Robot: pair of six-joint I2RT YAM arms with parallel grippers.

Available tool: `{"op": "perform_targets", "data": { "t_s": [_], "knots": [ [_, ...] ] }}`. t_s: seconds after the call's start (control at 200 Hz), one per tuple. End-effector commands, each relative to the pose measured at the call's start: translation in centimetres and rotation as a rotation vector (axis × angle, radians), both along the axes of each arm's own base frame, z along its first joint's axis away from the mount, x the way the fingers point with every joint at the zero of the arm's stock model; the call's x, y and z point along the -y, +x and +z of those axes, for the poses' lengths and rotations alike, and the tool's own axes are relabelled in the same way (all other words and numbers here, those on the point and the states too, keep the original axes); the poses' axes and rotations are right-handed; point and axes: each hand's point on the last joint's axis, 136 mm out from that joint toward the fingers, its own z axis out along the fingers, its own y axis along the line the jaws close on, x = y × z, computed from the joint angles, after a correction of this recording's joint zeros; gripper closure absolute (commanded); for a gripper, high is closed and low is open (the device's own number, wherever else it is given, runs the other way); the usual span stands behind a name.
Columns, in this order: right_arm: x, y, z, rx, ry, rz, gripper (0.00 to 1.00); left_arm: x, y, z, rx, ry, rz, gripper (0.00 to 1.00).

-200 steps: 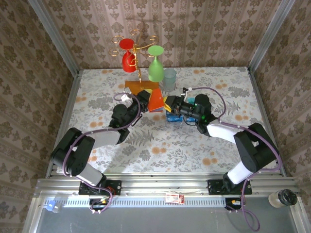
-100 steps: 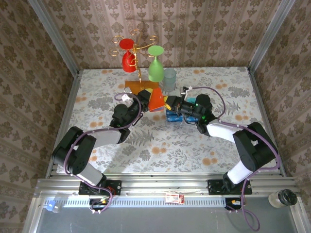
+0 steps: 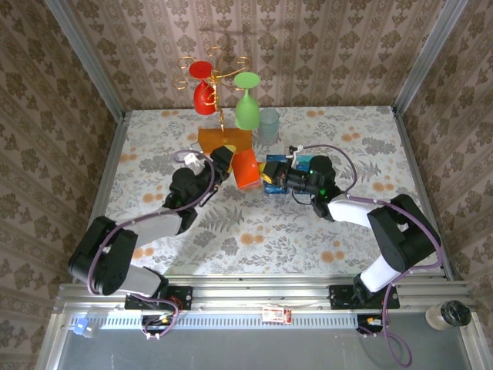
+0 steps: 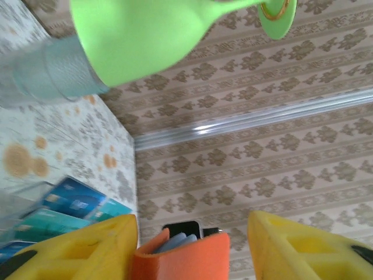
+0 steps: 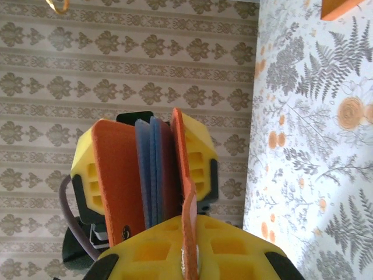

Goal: Put the credit cards into the card holder

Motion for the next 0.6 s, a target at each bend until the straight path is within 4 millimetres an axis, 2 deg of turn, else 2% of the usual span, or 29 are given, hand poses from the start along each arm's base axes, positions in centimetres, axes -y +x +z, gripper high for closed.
{"op": "perform_targets", "data": {
  "t_s": [0.0,0.085,0.3,0.59],
  "knots": [
    [0.4,-0.8,0.3,0.037,-0.017,0.019,1.0,-1.2,-0.7,-1.6,-0.009,0.153,-0.006,0.44],
    [0.5,-0.9,-0.5,0.023,-0.029,0.014,1.0,-1.4,-1.4,-2.6,-0.05,0.315,-0.038,0.42],
    [0.9,-1.2,-1.8,0.002,-0.053,0.003,1.0,-0.8,-2.9,-2.2,-0.06,0.761,-0.15,0.39],
    [1.1,-1.5,-3.1,-0.02,-0.07,-0.001,1.0,1.1,-3.5,-2.3,-0.014,1.099,-0.236,0.36]
  ]
}}
